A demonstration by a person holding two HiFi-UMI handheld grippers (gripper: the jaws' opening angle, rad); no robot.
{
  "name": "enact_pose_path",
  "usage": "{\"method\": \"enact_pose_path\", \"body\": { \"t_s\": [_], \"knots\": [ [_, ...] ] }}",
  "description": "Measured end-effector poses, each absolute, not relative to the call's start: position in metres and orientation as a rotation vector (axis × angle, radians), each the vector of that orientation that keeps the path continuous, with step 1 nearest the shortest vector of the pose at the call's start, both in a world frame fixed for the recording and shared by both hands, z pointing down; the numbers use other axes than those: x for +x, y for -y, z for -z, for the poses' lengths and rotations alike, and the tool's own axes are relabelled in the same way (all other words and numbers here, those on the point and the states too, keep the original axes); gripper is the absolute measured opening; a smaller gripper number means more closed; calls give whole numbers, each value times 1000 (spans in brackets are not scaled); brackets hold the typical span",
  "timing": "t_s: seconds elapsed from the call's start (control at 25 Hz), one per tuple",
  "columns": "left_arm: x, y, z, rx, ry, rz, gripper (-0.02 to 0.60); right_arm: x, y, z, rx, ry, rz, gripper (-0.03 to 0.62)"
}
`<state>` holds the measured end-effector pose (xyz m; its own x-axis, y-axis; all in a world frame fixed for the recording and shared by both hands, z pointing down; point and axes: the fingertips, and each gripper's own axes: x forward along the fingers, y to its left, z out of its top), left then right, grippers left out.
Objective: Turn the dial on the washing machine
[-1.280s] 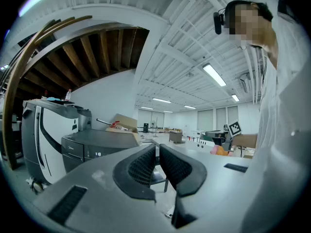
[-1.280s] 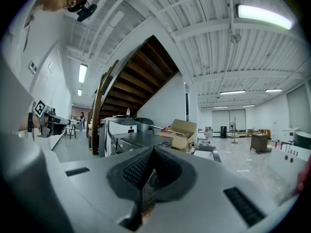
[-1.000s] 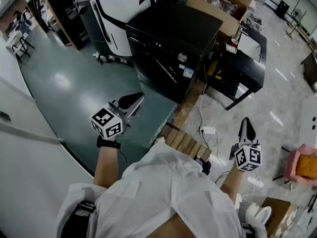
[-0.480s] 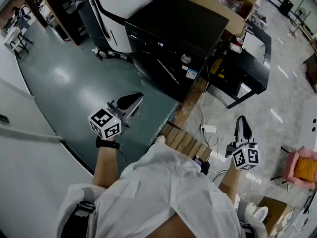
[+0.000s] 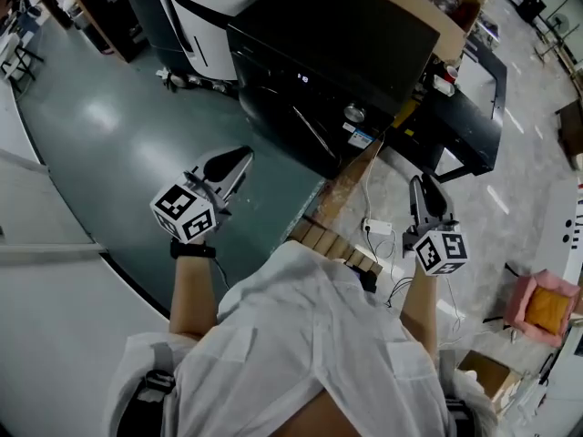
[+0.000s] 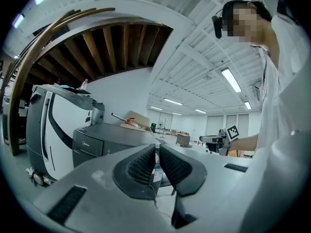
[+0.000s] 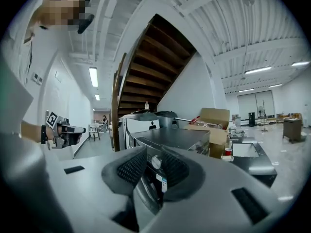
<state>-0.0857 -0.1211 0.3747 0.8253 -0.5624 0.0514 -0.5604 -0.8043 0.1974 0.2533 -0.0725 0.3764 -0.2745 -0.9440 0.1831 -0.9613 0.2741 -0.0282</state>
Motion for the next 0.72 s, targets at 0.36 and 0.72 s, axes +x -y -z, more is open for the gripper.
{"method": "enact_pose_path", "body": {
  "t_s": [0.36,0.72],
  "knots": [
    [-85,157,-406,2760,835,32,17,185,163,-422,1486,2382,-217,156],
    [-85,190,-426,2705,878,47,17,149,249,-467,1185,2288,-92,192]
  ]
}}
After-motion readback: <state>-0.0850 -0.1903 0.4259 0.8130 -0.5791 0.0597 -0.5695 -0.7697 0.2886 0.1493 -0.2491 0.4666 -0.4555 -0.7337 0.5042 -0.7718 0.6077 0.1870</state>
